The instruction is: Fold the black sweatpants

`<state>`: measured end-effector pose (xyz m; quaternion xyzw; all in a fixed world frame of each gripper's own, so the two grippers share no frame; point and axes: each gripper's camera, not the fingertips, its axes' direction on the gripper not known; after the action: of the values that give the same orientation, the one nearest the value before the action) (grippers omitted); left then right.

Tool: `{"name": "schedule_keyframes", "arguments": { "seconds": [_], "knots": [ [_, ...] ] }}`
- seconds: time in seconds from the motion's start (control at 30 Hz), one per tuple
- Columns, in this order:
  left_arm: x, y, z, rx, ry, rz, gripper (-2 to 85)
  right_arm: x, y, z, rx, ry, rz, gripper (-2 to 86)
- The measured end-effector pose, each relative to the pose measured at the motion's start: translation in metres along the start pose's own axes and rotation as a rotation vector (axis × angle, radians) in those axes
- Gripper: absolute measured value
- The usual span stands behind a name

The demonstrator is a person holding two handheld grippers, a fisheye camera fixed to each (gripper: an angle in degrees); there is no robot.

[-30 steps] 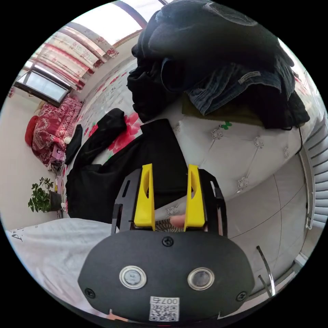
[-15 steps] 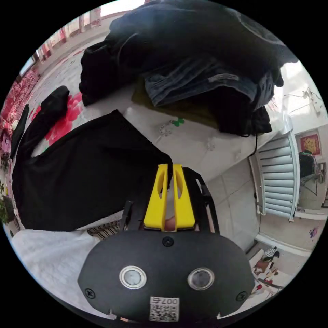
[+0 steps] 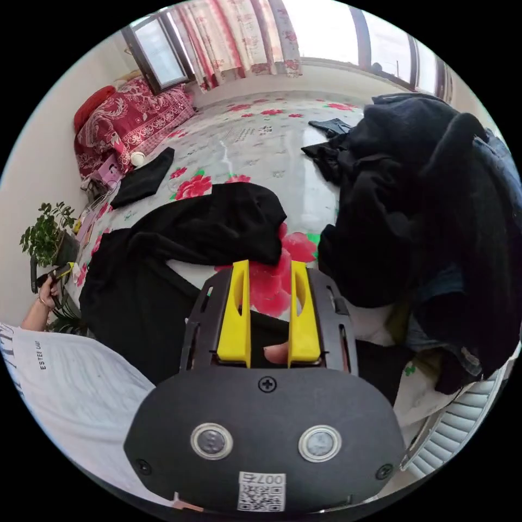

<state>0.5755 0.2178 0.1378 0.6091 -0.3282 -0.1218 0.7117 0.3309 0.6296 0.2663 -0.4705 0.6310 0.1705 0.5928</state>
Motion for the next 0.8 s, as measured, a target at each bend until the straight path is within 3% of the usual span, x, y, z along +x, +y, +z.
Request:
{"name": "schedule_keyframes", "arguments": {
  "seconds": [0.17, 0.3, 0.37, 0.5, 0.67, 0.8],
  "knots": [
    [0.054, -0.089, 0.083, -0.109, -0.012, 0.097, 11.3, -0.106, -0.089, 0.078, -0.118, -0.028, -0.297, 8.3],
    [0.089, -0.122, 0.153, -0.247, -0.096, 0.222, 9.6, -0.141, -0.110, 0.132, -0.270, -0.013, -0.386, 6.5],
    [0.095, -0.125, 0.157, -0.215, -0.094, 0.285, 8.0, -0.148, -0.105, 0.159, -0.374, 0.019, -0.442, 3.9],
    [0.053, -0.139, 0.127, -0.144, -0.047, 0.185, -0.2, -0.118, -0.117, 0.120, -0.184, 0.104, -0.344, 0.8],
    [-0.037, -0.135, 0.045, 0.062, 0.002, -0.054, -0.9, 0.004, -0.121, -0.024, 0.248, 0.029, 0.056, -0.1],
    [-0.082, -0.133, 0.029, 0.125, 0.060, -0.181, -0.9, 0.073, -0.101, -0.068, 0.364, -0.037, 0.256, -0.2]
  ]
}}
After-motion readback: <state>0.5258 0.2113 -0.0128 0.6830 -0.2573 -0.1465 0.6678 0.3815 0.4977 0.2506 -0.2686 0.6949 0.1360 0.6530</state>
